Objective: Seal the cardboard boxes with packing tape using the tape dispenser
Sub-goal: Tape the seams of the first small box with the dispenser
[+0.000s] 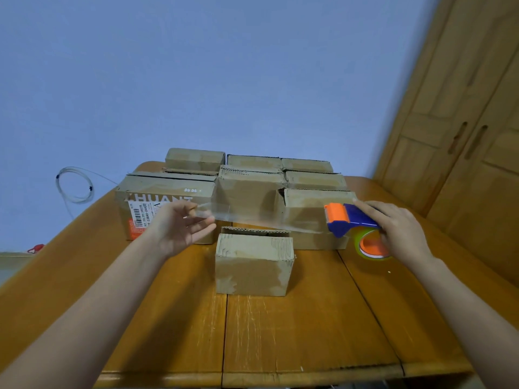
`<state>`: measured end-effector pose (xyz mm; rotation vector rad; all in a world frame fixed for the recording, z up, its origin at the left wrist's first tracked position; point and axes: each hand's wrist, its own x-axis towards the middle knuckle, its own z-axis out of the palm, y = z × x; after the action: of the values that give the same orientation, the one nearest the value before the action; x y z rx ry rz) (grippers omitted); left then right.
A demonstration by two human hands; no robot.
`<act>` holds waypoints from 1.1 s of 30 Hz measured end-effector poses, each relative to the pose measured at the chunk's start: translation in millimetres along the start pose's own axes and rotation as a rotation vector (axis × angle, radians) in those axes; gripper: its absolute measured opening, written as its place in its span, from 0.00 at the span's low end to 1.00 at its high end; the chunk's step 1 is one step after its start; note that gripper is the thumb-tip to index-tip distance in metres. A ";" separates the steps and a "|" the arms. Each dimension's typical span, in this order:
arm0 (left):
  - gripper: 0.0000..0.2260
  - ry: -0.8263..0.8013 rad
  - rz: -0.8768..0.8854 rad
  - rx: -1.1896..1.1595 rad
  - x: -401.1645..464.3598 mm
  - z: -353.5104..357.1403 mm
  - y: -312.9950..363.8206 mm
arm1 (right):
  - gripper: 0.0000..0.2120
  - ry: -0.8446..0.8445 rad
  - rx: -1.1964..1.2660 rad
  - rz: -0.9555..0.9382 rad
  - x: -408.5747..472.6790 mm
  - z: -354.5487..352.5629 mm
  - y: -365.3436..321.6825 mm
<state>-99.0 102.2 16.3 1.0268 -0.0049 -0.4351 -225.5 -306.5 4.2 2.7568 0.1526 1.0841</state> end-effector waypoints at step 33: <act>0.05 -0.043 0.052 -0.411 -1.0 2.5 -42.2 | 0.36 -0.013 0.071 0.091 -20.3 28.6 -16.2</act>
<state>-115.1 81.9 -17.2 0.6116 0.0187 -0.3908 -221.3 -297.5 -33.1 2.8589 0.0662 1.1028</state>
